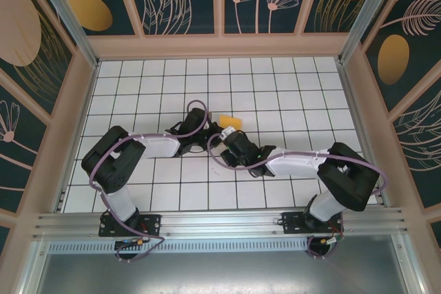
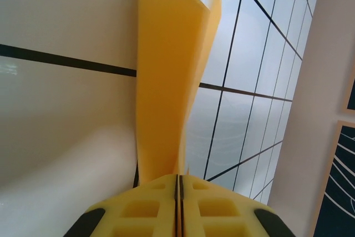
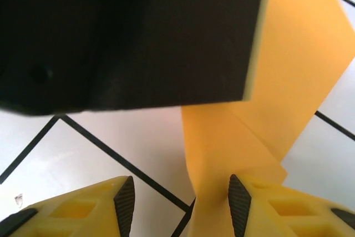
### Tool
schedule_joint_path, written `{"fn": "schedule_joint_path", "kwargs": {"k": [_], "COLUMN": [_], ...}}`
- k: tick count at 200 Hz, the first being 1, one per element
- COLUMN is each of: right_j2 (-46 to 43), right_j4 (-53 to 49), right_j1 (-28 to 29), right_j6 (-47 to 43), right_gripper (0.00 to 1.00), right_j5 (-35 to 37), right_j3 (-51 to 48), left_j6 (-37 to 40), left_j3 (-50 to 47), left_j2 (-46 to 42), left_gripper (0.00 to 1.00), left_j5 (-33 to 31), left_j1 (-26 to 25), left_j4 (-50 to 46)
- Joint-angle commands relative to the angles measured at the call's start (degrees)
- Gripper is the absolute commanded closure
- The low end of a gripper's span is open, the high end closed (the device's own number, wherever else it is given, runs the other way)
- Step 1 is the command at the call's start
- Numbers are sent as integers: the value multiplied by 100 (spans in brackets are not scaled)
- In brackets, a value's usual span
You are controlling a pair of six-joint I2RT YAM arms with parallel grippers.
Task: Fold a paper plane with a square sheet of paper (pick it up from the middle)
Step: Fold the wing for the fifth time at the center of the table.
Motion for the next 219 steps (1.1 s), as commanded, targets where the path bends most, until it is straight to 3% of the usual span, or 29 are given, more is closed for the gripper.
{"fn": "schedule_joint_path", "kwargs": {"k": [1, 29, 57, 72, 83, 94, 115, 156, 185, 219], "right_j2": [-54, -207, -198, -146, -119, -139, -241, -377, -253, -147], "right_j4": [230, 242, 246, 215, 164, 122, 181, 478, 775, 961], "right_j1": [31, 40, 38, 31, 31, 33, -42, -636, -1209, -1620], "right_j6": [-59, -8, -7, -8, 5, 66, 111, 410, 624, 837], "right_gripper": [51, 60, 81, 87, 90, 94, 96, 95, 93, 93], "right_j5": [352, 233, 134, 159, 167, 198, -132, -1924, -3644, -4048], "right_j3": [36, -64, -142, -126, -100, -105, -186, -391, -458, -544], "left_j6": [-40, -14, -29, -38, -36, -7, 42, 196, 259, 409], "left_j3": [83, 84, 66, 66, 67, 74, 49, -169, -460, -617], "left_j2": [-19, -10, -20, -49, -74, -117, -266, -965, -1445, -1636], "left_gripper": [88, 87, 87, 86, 83, 73, 68, 47, 43, 42], "left_j5": [49, 38, 27, 10, -26, -82, -227, -873, -1260, -1291], "left_j1": [-24, -25, -26, -23, -27, -29, -23, 13, 25, 29], "left_j4": [-13, -50, -38, -41, -54, -109, -189, -482, -457, -350]}}
